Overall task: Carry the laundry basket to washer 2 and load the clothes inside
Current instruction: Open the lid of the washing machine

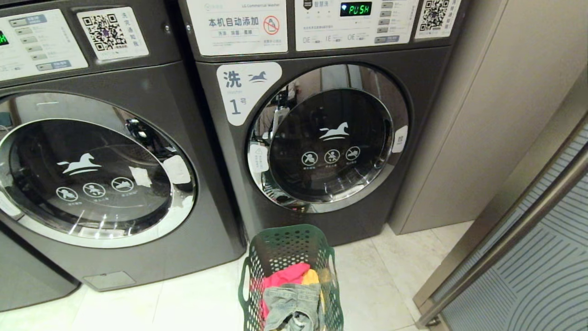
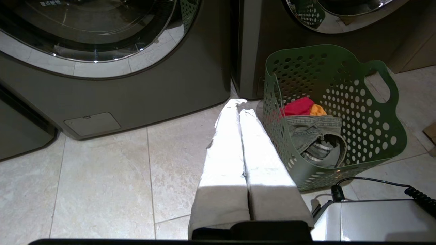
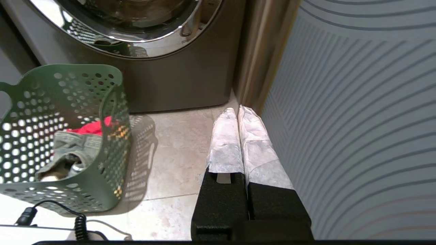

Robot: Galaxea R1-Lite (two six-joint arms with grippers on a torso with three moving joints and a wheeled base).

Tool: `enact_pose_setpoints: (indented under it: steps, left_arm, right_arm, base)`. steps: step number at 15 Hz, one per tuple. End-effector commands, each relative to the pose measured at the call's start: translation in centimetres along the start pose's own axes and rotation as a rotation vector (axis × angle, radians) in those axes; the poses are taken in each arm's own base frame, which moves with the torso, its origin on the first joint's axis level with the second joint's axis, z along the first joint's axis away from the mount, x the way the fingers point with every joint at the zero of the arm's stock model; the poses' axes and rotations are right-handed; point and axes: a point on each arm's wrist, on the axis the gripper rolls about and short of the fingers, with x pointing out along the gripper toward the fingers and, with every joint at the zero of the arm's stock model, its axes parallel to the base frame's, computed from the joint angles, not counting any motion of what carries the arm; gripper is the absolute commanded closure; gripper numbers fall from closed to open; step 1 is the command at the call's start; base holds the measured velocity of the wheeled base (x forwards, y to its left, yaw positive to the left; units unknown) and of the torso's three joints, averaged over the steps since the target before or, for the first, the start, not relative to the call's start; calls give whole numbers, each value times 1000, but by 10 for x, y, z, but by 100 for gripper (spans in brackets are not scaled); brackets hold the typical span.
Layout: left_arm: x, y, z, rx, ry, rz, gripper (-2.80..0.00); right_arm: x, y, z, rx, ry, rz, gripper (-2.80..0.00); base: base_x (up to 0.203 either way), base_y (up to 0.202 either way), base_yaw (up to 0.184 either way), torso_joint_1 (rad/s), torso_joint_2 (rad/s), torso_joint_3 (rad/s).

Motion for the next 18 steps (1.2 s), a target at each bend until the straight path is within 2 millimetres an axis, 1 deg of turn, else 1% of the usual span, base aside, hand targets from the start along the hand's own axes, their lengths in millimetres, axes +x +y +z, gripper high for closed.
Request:
enact_pose_setpoints:
  steps: [1, 18]
  left_arm:
    - [0, 0, 0, 0, -1, -1, 0]
    - [-1, 0, 1, -11, -6, 3, 0]
  right_arm:
    - [0, 0, 0, -3, 0, 0, 0]
    - [0, 0, 0, 1, 0, -5, 0]
  base:
    - [0, -92, 2, 9, 7, 2]
    - [0, 0, 0, 0, 0, 0]
